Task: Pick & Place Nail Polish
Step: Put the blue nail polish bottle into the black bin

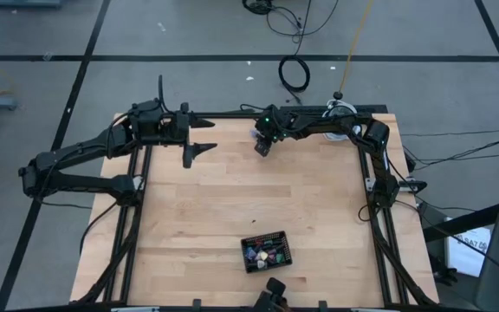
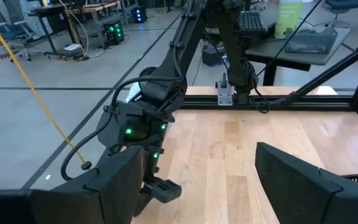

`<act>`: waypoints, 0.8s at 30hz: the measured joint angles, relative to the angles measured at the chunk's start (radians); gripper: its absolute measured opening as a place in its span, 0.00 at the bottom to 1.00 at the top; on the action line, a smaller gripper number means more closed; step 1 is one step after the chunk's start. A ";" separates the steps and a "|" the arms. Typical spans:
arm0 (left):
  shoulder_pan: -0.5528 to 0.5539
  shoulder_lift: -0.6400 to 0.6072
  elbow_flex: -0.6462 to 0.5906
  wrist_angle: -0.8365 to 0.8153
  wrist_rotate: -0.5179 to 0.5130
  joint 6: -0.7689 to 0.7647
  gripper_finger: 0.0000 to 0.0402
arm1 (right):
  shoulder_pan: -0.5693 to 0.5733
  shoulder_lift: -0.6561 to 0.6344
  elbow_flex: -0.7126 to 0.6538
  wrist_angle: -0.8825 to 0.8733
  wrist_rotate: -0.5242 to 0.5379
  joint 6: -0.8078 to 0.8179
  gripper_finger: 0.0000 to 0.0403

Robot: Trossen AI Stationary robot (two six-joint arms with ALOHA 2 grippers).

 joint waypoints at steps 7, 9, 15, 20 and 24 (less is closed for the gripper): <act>0.000 0.000 0.000 0.002 0.000 -0.001 0.75 | 0.000 0.000 0.001 0.002 -0.022 -0.011 0.36; 0.000 0.000 0.000 0.004 0.000 -0.004 0.75 | 0.000 0.000 0.001 0.002 -0.022 -0.011 0.34; 0.000 0.000 0.000 0.010 0.000 -0.028 0.75 | 0.001 0.000 0.001 0.002 -0.022 0.018 0.28; 0.000 0.000 0.000 0.009 0.000 -0.053 0.75 | 0.007 0.000 0.001 -0.010 -0.009 0.046 0.22; 0.000 0.000 0.000 -0.001 0.000 -0.074 0.75 | 0.006 0.000 0.002 -0.037 0.029 0.046 0.17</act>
